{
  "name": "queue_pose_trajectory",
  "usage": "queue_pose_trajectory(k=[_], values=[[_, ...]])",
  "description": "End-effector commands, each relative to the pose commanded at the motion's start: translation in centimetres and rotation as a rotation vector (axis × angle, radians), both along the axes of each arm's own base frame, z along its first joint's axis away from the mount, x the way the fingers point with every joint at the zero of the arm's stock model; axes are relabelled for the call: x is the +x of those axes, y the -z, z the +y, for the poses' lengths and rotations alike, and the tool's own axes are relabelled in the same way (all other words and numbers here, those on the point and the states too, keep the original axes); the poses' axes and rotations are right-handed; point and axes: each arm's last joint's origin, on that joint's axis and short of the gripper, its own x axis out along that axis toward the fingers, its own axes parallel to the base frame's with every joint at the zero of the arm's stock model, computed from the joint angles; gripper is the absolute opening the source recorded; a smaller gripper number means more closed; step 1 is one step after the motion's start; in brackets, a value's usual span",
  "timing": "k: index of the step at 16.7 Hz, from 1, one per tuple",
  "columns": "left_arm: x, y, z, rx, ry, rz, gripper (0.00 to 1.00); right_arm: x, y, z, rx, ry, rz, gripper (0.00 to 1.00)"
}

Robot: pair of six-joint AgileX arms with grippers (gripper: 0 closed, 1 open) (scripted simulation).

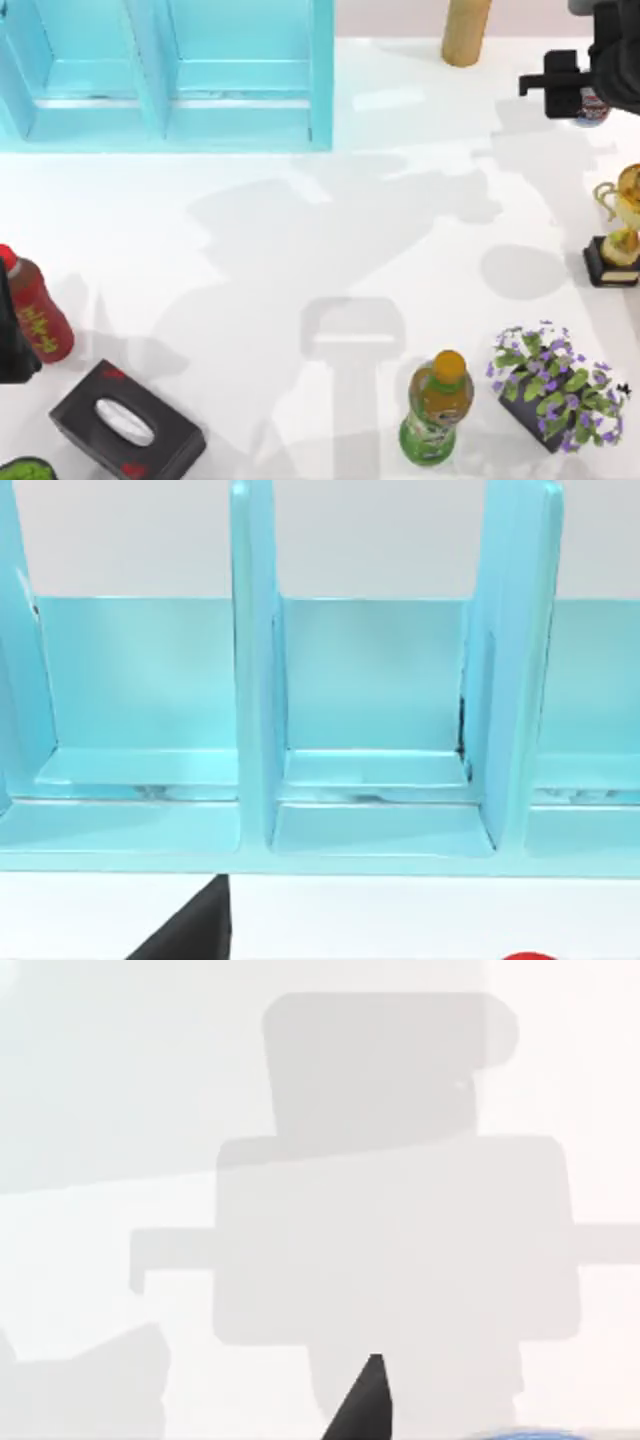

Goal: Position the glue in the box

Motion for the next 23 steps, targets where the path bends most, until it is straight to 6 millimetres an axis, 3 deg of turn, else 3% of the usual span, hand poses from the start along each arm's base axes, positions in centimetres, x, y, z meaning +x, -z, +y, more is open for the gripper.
queue_pose_trajectory(k=[3, 6, 10, 13, 15, 21, 23], values=[[0.0, 0.0, 0.0, 0.000, 0.000, 0.000, 1.00, -2.6, -1.4, -7.3, -0.011, 0.002, 0.031, 0.00], [0.0, 0.0, 0.0, 0.000, 0.000, 0.000, 1.00, -6.8, -2.6, -13.9, -0.012, 0.006, 0.060, 0.00], [0.0, 0.0, 0.0, 0.000, 0.000, 0.000, 1.00, -13.1, -3.3, -19.7, 0.010, 0.013, 0.104, 0.00], [0.0, 0.0, 0.0, 0.000, 0.000, 0.000, 1.00, -16.7, -3.4, -21.6, 0.041, 0.021, 0.130, 0.00], [0.0, 0.0, 0.0, 0.000, 0.000, 0.000, 1.00, -17.9, -3.4, -22.0, 0.057, 0.020, 0.142, 0.00], [0.0, 0.0, 0.0, 0.000, 0.000, 0.000, 1.00, -17.9, -3.2, -22.1, 0.062, 0.018, 0.148, 0.00], [0.0, 0.0, 0.0, 0.000, 0.000, 0.000, 1.00, -17.6, -2.3, -22.1, 0.066, 0.018, 0.155, 0.00]])
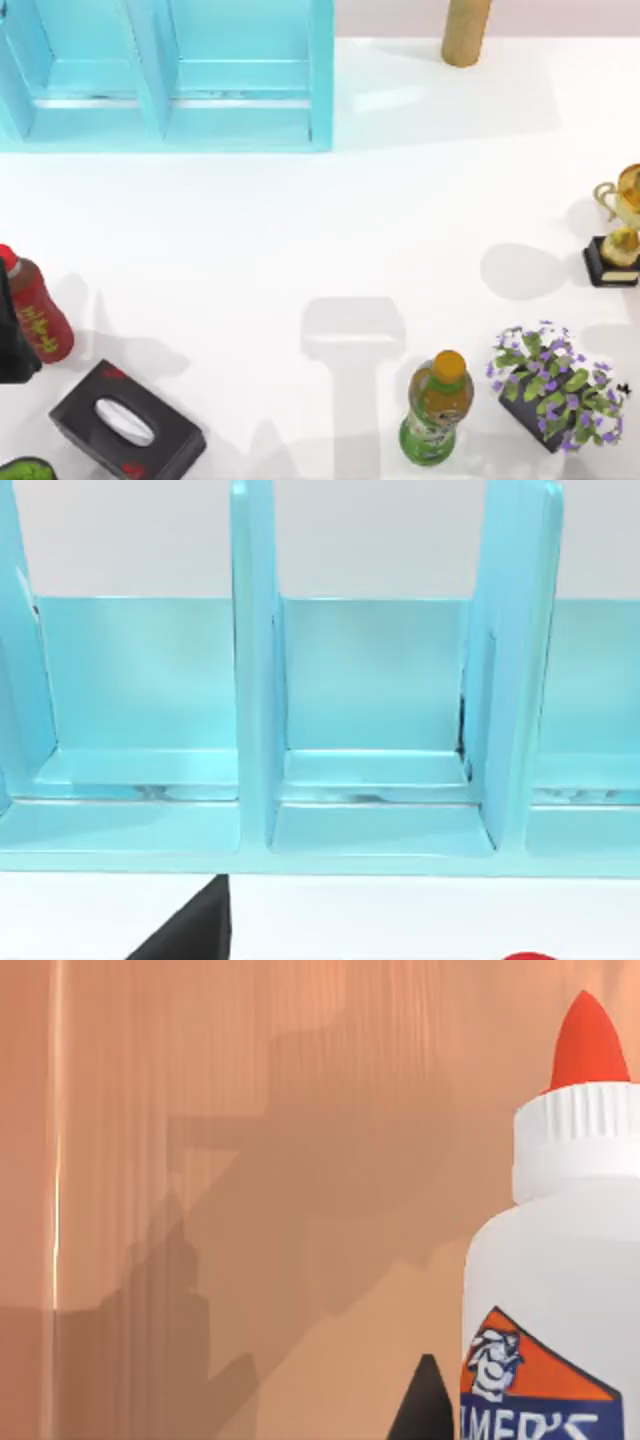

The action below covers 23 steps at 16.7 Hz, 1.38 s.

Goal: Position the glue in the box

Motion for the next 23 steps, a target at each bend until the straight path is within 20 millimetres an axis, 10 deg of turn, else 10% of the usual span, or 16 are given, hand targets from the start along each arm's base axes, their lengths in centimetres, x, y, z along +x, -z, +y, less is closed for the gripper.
queue_pose_trajectory(k=[12, 23], values=[[0.0, 0.0, 0.0, 0.000, 0.000, 0.000, 1.00, 1.8, 5.0, 0.1, -0.006, 0.001, -0.010, 0.00], [0.0, 0.0, 0.0, 0.000, 0.000, 0.000, 1.00, 1.8, 5.0, 0.1, -0.006, 0.001, -0.010, 0.83]])
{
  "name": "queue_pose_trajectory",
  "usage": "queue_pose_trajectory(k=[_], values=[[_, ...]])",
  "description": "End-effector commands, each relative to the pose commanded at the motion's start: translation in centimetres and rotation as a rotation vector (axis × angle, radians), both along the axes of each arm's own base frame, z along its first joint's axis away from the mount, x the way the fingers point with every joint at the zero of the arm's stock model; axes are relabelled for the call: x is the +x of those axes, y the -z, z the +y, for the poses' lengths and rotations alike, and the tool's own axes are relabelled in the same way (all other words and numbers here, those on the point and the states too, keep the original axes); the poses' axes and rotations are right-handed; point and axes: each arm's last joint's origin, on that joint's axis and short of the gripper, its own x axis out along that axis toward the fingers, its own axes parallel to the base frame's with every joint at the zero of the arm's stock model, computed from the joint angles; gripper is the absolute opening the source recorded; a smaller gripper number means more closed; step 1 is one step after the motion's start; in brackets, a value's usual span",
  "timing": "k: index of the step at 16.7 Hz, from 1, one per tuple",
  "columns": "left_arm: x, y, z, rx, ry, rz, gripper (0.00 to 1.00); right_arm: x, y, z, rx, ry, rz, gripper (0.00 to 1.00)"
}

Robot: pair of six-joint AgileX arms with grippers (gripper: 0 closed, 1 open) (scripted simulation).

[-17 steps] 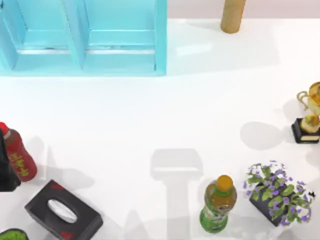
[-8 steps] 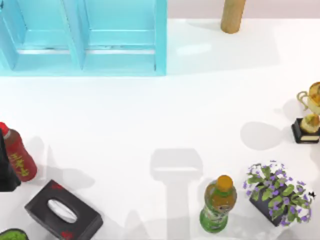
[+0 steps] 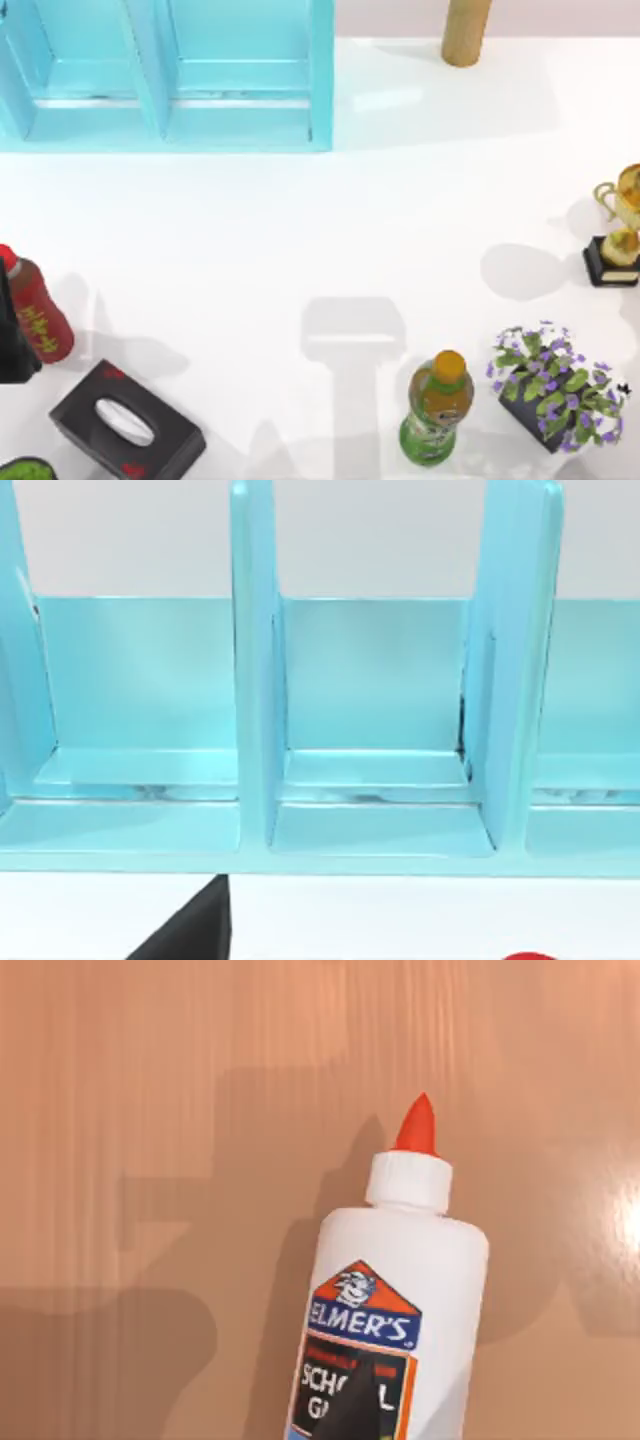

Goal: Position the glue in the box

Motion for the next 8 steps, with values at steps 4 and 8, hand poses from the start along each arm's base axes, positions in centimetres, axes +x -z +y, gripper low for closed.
queue_pose_trajectory(k=[4, 8], values=[[0.00, 0.00, 0.00, 0.000, 0.000, 0.000, 1.00, 0.00, 0.00, 0.00, 0.000, 0.000, 0.000, 1.00], [0.00, 0.00, 0.00, 0.000, 0.000, 0.000, 1.00, 0.00, 0.00, 0.00, 0.000, 0.000, 0.000, 1.00]])
